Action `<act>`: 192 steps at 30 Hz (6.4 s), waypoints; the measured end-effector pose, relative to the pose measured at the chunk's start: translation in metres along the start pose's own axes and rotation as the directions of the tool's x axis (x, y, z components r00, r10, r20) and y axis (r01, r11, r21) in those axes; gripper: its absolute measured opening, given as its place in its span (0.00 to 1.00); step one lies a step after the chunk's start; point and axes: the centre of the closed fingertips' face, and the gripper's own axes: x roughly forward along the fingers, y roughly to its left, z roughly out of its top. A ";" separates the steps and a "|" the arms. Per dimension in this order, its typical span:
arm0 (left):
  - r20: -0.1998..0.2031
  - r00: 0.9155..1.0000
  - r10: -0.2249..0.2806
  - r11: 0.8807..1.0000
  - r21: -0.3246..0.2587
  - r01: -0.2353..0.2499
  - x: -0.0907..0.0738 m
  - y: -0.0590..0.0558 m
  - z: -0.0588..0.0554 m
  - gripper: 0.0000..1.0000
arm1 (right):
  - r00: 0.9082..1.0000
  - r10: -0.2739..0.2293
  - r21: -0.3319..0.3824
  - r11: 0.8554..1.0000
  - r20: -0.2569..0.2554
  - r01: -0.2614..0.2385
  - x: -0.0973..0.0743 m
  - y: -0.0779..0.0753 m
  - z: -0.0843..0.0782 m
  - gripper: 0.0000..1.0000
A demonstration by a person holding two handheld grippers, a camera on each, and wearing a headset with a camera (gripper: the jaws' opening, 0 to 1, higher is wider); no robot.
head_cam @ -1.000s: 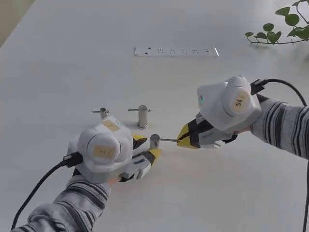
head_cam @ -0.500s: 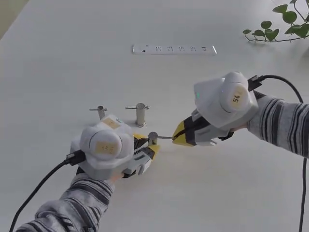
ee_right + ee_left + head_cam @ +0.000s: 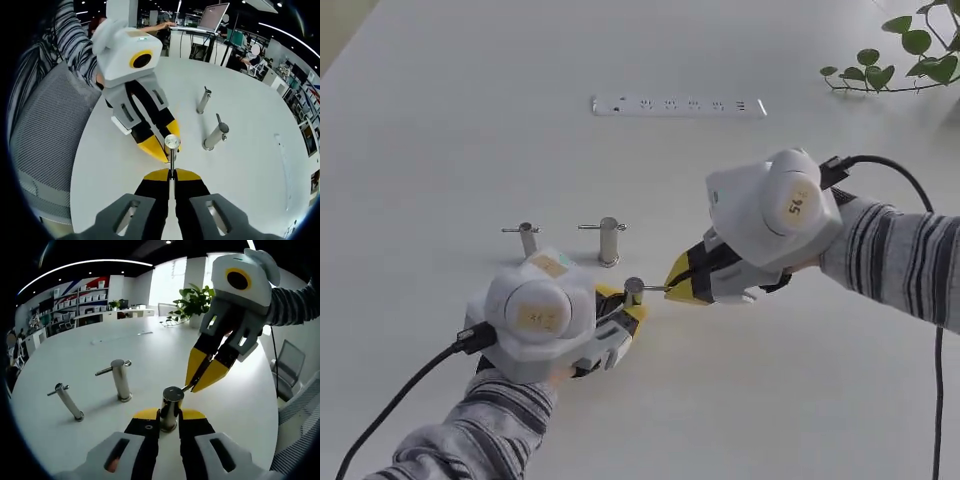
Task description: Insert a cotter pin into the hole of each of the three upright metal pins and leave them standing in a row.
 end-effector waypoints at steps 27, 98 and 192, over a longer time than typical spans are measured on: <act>0.038 0.999 0.024 0.998 -0.053 -0.022 0.002 0.001 -0.002 0.11 | 1.000 -0.012 0.054 0.998 0.027 0.010 0.010 -0.003 0.012 0.00; 0.022 1.000 0.018 1.000 -0.009 -0.018 -0.030 0.007 0.003 0.40 | 0.997 -0.036 0.135 0.991 0.072 0.026 0.009 -0.001 0.024 0.13; 0.065 0.985 0.158 0.986 -0.057 -0.155 -0.104 0.066 0.008 0.99 | 1.000 0.001 0.144 0.990 -0.006 -0.001 0.006 -0.080 -0.019 0.09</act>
